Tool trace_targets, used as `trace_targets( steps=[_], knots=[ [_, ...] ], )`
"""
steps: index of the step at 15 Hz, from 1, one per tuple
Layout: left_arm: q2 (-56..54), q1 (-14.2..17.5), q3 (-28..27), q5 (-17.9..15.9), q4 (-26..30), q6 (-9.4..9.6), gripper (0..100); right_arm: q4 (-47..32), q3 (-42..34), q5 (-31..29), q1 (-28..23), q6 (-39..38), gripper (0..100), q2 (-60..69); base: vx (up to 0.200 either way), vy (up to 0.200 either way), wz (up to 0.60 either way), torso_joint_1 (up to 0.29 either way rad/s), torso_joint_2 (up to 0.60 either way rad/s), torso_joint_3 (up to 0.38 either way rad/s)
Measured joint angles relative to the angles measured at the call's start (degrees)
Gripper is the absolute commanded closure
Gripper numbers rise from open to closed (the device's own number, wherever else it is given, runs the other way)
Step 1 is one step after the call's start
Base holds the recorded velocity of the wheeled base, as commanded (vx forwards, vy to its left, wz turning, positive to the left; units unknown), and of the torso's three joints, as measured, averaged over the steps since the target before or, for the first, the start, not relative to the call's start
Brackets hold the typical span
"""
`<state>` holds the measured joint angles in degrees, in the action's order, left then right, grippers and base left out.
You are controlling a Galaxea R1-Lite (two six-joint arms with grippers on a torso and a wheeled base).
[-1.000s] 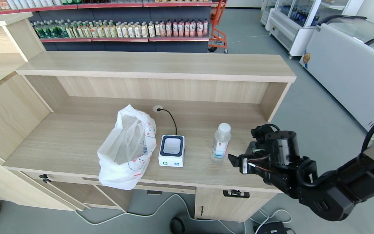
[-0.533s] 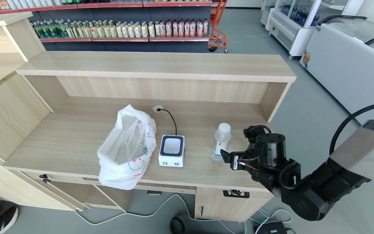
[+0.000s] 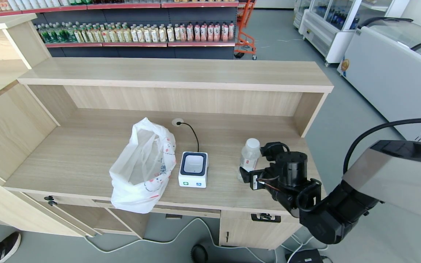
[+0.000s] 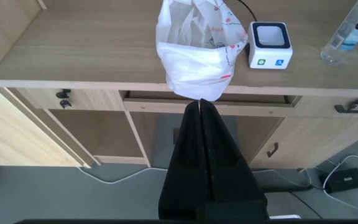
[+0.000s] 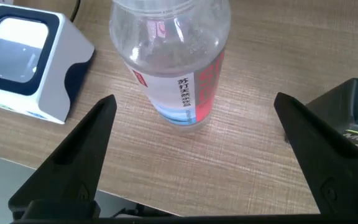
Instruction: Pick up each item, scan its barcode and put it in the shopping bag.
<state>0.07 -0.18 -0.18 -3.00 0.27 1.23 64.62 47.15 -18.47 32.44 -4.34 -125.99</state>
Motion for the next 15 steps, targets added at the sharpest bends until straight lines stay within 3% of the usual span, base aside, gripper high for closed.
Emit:
trace_targets(
  steps=[8,15],
  knots=[
    [0.00,0.00,0.00,0.02,0.00,0.00,100,2.44,6.97,0.11,-0.63,3.45,0,-5.95,0.000,0.000,0.00,0.000,0.00,0.000],
    [0.00,0.00,0.00,0.00,0.00,-0.01,100,2.29,11.50,6.21,-0.99,5.34,0,-9.55,0.000,0.000,0.00,0.000,0.00,0.000]
  ],
)
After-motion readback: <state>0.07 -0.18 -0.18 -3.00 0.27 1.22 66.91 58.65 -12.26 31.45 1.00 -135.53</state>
